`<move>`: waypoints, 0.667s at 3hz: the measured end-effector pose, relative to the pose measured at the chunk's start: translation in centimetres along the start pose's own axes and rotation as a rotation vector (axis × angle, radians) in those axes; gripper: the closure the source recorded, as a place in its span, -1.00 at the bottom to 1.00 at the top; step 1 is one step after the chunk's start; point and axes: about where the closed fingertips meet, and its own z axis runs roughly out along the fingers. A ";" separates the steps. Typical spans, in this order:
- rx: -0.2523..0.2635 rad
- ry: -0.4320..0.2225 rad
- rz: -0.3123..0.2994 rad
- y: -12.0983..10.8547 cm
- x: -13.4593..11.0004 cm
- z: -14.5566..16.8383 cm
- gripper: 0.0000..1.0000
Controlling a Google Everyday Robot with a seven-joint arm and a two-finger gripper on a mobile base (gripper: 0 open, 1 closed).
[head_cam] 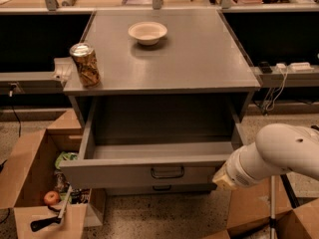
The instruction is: Close top drawer
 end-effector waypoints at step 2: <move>-0.004 -0.062 -0.075 -2.4 -2.3 0.9 1.00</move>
Offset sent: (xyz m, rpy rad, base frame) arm 0.0945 0.0197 0.0048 0.1035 -0.1490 0.2071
